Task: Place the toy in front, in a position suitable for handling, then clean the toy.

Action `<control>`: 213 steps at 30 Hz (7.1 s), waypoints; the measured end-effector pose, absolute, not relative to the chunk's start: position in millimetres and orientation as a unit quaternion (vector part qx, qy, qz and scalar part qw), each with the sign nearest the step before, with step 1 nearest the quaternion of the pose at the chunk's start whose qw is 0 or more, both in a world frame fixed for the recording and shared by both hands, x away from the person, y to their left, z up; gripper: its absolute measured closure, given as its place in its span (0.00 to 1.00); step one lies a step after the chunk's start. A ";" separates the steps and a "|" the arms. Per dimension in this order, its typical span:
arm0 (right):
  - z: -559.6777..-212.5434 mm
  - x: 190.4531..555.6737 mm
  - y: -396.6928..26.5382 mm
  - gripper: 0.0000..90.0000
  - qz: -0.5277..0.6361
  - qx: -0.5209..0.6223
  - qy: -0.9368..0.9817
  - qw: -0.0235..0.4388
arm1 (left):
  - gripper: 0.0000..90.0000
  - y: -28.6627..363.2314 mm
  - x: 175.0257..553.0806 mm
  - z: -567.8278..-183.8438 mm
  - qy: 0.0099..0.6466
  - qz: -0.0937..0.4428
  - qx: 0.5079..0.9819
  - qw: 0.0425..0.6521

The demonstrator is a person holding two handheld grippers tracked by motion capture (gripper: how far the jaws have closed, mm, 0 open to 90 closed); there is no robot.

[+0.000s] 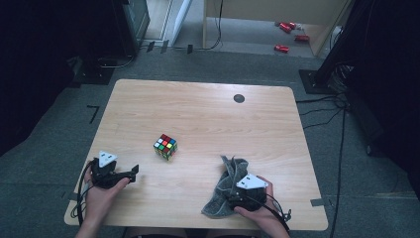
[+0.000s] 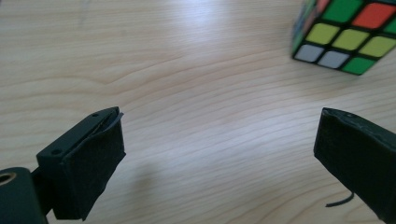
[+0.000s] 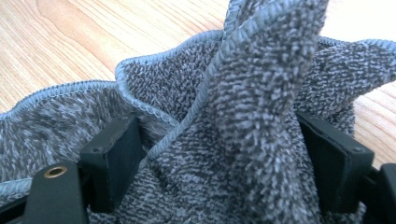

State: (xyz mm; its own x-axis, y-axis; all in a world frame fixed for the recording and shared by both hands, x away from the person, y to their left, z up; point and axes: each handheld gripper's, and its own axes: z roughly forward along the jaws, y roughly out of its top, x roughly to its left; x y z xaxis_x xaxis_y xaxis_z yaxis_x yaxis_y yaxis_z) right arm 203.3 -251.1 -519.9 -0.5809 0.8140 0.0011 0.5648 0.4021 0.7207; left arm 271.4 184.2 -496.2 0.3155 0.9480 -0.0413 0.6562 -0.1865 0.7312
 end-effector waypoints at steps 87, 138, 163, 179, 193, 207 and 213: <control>-493.7 201.9 -258.9 0.79 0.418 0.416 0.778 0.215 | 0.38 63.4 285.9 -478.4 0.361 0.165 0.830 0.392; -451.7 245.1 -158.5 0.74 0.504 0.377 0.751 0.200 | 0.39 30.8 261.0 -480.8 0.281 0.123 0.871 0.384; -440.5 230.3 -143.3 0.76 0.542 0.320 0.758 0.172 | 0.39 31.1 259.2 -477.6 0.280 0.126 0.869 0.388; -441.8 234.1 -147.7 0.76 0.552 0.323 0.755 0.142 | 0.39 34.4 262.4 -480.2 0.287 0.123 0.868 0.386; -435.5 234.8 -179.3 0.75 0.581 0.345 0.722 0.151 | 0.38 32.7 261.3 -476.0 0.277 0.119 0.864 0.403; -436.7 241.5 -195.8 0.76 0.553 0.384 0.718 0.178 | 0.38 37.3 257.7 -470.5 0.259 0.119 0.855 0.433; -432.4 227.3 -171.4 0.76 0.579 0.331 0.732 0.138 | 0.38 30.0 255.1 -473.9 0.251 0.121 0.864 0.420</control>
